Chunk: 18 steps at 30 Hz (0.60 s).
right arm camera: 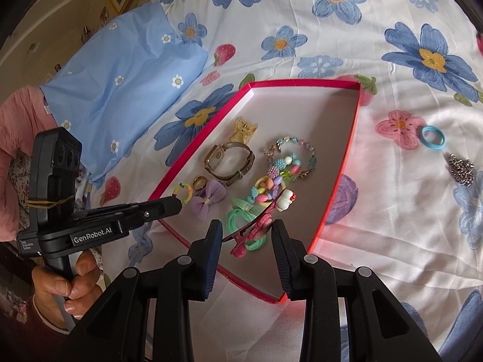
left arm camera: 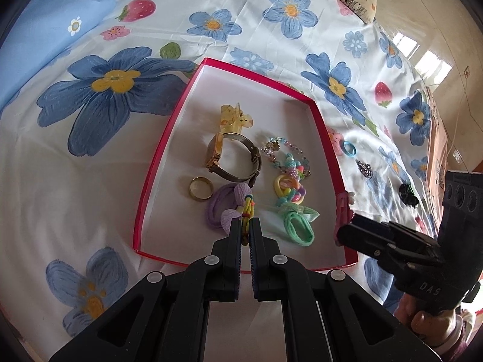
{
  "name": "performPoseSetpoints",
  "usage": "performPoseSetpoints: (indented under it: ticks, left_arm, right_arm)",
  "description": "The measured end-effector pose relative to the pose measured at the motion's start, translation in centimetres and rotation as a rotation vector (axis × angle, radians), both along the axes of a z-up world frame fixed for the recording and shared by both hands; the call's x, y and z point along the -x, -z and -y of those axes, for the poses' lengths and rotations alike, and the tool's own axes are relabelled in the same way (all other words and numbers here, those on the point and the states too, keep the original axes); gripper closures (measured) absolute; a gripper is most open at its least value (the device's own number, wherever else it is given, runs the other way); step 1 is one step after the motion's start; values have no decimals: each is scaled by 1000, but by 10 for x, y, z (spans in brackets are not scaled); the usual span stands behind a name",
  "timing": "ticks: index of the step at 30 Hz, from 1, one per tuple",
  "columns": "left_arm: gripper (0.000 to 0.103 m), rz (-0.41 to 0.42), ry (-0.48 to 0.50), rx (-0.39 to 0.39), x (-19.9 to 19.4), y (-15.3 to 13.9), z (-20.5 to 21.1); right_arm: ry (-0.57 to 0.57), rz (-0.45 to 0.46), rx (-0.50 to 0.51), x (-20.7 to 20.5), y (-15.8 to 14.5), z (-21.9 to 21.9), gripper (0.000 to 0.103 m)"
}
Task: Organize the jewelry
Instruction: 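Lower beaded ring into box with left tool while right tool releases pink clip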
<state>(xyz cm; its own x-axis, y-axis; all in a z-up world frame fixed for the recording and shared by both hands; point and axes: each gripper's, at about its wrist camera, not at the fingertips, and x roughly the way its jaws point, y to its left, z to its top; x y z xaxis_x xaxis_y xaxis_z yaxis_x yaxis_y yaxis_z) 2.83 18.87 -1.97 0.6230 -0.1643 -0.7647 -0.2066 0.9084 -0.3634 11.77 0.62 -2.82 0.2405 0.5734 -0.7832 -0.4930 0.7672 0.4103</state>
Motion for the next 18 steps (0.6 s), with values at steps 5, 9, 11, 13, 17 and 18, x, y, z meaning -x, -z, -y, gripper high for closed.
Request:
performPoseSetpoints:
  ticks: [5,9,11,13,17,18]
  left_arm:
    - [99,-13,-2,9,-7,7,-3]
    - [99,-27,-8,16,-12,14,-6]
    - [99,-35,-12,25,-13,17,-7]
    - [99,-40,-14,32,-13,20,-7]
    - [97,-51,-22,26,-14,25,-9]
    - [95,-52,-24,30,-14,25,-9]
  right_arm:
    - [-14,-17,21,-3,9,-8,69]
    - [-29,-21,43,-5,14,-15,69]
    - [-36,-20,59,-5,17,-19,69]
    - [-44,-26,71,-6,20,-22,68]
    - [-59,-32,89,-4,27,-27,68]
    - [-62,-30,92,-4,27,-28,68]
